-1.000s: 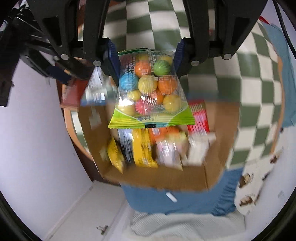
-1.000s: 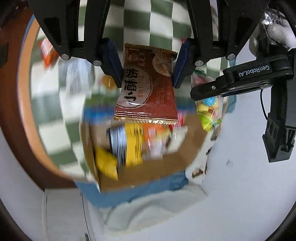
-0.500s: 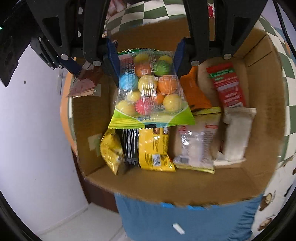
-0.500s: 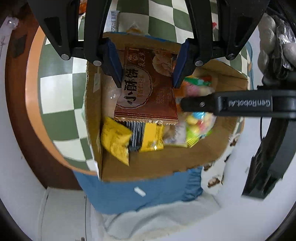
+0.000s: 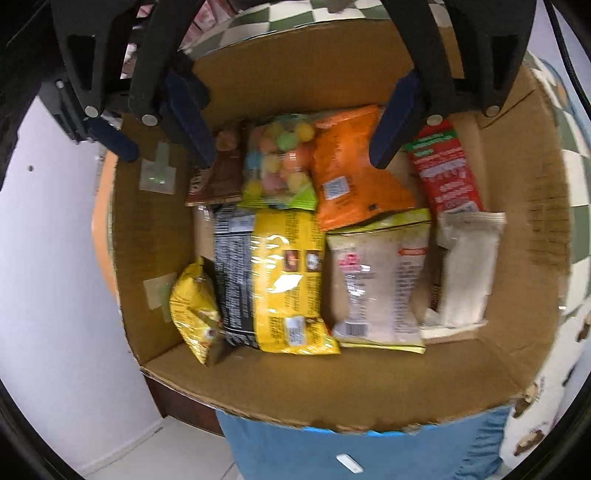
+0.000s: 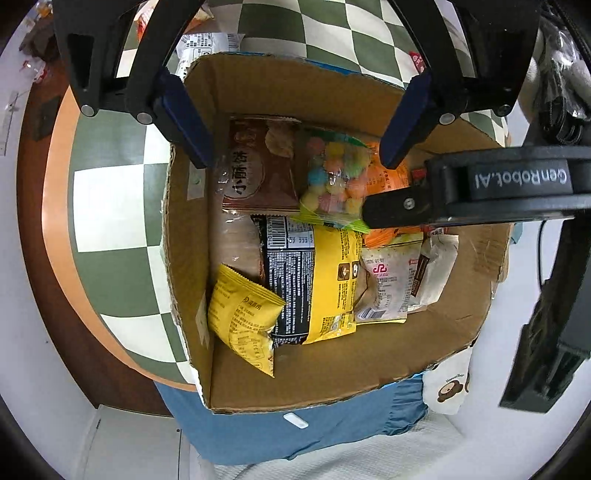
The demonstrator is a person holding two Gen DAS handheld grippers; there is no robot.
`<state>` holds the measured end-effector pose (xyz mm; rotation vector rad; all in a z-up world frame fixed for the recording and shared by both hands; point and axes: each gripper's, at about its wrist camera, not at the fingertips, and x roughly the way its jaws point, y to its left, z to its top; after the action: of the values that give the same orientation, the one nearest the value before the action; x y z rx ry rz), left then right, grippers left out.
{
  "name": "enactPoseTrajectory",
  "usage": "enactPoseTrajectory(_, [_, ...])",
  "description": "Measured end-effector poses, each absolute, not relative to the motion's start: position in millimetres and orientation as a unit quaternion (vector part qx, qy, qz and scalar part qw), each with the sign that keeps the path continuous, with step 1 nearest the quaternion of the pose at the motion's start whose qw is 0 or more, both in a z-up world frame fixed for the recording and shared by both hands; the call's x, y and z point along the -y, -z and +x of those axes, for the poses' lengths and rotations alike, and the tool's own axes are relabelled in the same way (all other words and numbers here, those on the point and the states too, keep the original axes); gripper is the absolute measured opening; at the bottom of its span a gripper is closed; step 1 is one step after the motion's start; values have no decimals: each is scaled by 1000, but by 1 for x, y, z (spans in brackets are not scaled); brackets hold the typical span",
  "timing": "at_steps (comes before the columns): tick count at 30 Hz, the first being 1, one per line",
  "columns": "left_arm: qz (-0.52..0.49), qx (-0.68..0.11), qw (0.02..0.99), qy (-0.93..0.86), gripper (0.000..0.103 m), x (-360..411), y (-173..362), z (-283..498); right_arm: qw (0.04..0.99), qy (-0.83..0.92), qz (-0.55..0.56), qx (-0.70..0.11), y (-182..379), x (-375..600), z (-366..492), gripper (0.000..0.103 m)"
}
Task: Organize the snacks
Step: 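Withdraw both tools from the box toward the remaining snacks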
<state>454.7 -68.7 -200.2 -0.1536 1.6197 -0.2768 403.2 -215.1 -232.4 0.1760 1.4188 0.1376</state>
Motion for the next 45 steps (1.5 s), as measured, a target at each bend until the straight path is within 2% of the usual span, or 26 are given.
enactPoseTrajectory(8, [-12, -679, 730, 74, 85, 27, 179, 436, 763, -47, 74, -641, 227, 211, 390, 94])
enactPoseTrajectory(15, [-18, -645, 763, 48, 85, 0, 165, 408, 788, -36, 75, -610, 215, 205, 373, 94])
enactPoseTrajectory(33, [-6, -485, 874, 9, 85, -20, 76, 286, 883, -31, 31, -468, 113, 191, 261, 94])
enactPoseTrajectory(43, [-20, -450, 892, 36, 85, -13, 37, 237, 905, -38, 47, -420, 71, 190, 205, 94])
enactPoseTrajectory(44, [-20, -450, 892, 35, 90, -13, 37, 235, 904, -41, 53, -421, 71, 191, 201, 94])
enactPoseTrajectory(45, [-20, -451, 892, 33, 101, -13, 38, 233, 901, -45, 66, -427, 74, 194, 197, 94])
